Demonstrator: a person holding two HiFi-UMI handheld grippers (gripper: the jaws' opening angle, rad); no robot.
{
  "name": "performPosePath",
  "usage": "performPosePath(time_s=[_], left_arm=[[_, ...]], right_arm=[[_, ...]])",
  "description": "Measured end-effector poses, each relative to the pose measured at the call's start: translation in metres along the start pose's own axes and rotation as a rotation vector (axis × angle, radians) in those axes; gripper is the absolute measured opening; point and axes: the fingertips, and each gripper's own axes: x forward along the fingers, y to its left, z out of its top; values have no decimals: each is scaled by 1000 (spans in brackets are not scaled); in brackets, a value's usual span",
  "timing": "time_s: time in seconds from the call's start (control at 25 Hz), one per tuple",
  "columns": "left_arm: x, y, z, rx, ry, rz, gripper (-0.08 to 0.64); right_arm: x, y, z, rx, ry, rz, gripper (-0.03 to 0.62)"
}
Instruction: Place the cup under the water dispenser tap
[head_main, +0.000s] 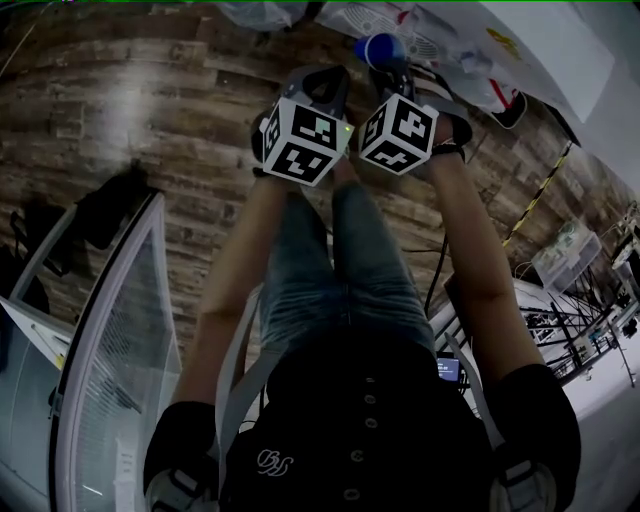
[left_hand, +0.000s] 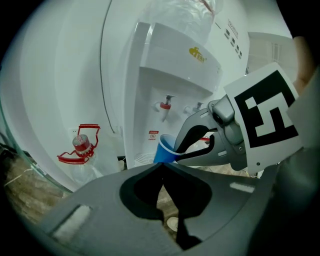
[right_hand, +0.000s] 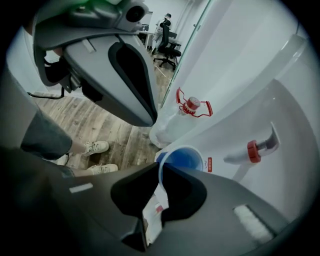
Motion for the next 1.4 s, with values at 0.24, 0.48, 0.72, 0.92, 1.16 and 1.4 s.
performPosePath(time_s=[0.24, 0.48, 0.72, 0.92, 1.16, 1.4], left_arm=[[15, 10, -2, -15, 3, -2, 5], [21, 18, -1, -48, 6, 0, 5], [25, 22, -1, -43, 12, 0, 5], [29, 32, -7, -39, 22, 12, 5], [34, 37, -9, -8, 23, 14, 5], [35, 41, -14, -14, 39, 19, 5]], right_arm=[[23, -9, -6, 17, 28, -3, 26], [39, -21, -8, 20, 49, -29, 26], [60, -34, -16, 9, 92, -91, 25], [71, -35, -18, 19, 110, -78, 25], [77, -42, -14, 57, 82, -84, 25], [85, -42, -14, 81, 77, -70, 21]])
